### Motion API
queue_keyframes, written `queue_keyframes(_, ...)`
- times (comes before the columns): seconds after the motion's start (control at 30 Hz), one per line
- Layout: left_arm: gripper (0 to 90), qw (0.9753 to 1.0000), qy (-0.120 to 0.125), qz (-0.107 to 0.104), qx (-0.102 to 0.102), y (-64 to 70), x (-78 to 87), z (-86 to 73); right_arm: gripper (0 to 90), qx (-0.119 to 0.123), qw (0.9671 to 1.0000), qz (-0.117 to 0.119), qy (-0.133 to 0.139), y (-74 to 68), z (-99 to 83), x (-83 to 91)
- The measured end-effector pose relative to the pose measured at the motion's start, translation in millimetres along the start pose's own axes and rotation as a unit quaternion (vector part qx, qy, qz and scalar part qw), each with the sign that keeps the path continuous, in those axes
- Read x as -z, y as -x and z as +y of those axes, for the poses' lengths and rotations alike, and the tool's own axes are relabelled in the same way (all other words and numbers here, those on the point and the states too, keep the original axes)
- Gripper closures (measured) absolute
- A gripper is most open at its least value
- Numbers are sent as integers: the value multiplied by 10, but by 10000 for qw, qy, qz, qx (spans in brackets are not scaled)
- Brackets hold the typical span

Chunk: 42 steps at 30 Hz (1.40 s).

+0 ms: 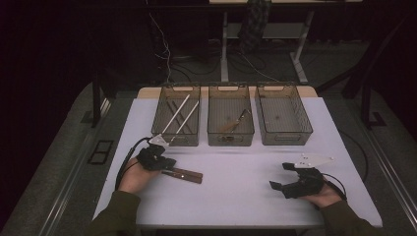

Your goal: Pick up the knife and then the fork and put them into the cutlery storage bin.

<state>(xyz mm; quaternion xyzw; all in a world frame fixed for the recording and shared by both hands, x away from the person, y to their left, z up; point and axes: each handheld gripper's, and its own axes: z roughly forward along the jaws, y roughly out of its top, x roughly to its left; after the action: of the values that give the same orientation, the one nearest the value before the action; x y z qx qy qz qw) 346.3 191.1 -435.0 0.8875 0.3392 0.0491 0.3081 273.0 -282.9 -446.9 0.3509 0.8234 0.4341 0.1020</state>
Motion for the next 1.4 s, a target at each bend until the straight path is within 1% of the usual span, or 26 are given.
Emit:
queue_keyframes(0.07, 889, 10000, -21, -27, -4, 31, 14, -23, 113, 0, 10000, -5, -3, -1, 0, 2)
queue_keyframes(0.37, 889, 9996, -148, -152, -187, 198, 71, -106, 113, -8, 10000, -6, -9, 0, 0, -1)
queue_keyframes(0.43, 888, 9995, -152, -192, -178, 225, 84, -130, 113, -7, 10000, -8, -10, 1, 0, -2)
queue_keyframes(0.53, 888, 9993, -175, -195, -248, 263, 104, -155, 113, 0, 10000, -8, -9, -1, -1, -3)
queue_keyframes(0.6, 884, 9994, -149, -139, -291, 287, 115, -170, 113, -3, 10000, -9, -10, 0, -1, -1)
queue_keyframes(0.63, 867, 9993, -105, -101, -341, 301, 126, -170, 113, -8, 10000, -9, -6, 0, 0, 0)
queue_keyframes(0.7, 868, 9992, 17, -170, -374, 329, 162, -146, 113, -11, 10000, -6, -6, 1, 0, -2)
queue_keyframes(0.73, 874, 9988, 150, -245, -393, 369, 190, -117, 113, -6, 10000, -5, -3, 2, 0, -3)
queue_keyframes(0.8, 886, 9976, 284, -410, -486, 447, 218, -73, 113, -6, 10000, -9, -19, 4, -1, -8)
queue_keyframes(0.83, 887, 9966, 337, -523, -547, 506, 221, -54, 113, -6, 10000, -10, -21, 4, -1, -8)
queue_keyframes(0.87, 887, 9949, 351, -665, -670, 587, 208, -35, 113, -6, 10000, -8, -15, 4, 0, -8)
queue_keyframes(0.93, 888, 9925, 289, -846, -832, 725, 161, -24, 113, -21, 10000, -7, -11, 6, -1, -5)
queue_keyframes(1.0, 888, 9904, 205, -986, -943, 838, 105, -29, 114, -25, 10000, -14, -12, 8, -1, -4)
queue_keyframes(1.03, 888, 9888, 102, -1063, -1043, 906, 68, -33, 113, -18, 10000, -11, -11, 7, -1, -4)
queue_keyframes(1.1, 888, 9872, -25, -1109, -1146, 989, 3, -42, 113, -2, 10000, -12, -12, 1, -1, -5)
queue_keyframes(1.13, 888, 9867, -107, -1091, -1198, 1016, -30, -43, 113, 5, 10000, -14, -14, -2, -1, -4)
queue_keyframes(1.2, 888, 9868, -210, -997, -1260, 1039, -81, -35, 113, 2, 10000, -16, -9, -2, 0, -3)
queue_keyframes(1.3, 888, 9867, -241, -984, -1271, 1035, -151, -5, 113, 5, 10000, -13, -8, -1, 0, -4)
queue_keyframes(1.4, 888, 9870, -198, -974, -1261, 1022, -185, 36, 113, 6, 10000, -10, -11, -2, 1, -6)
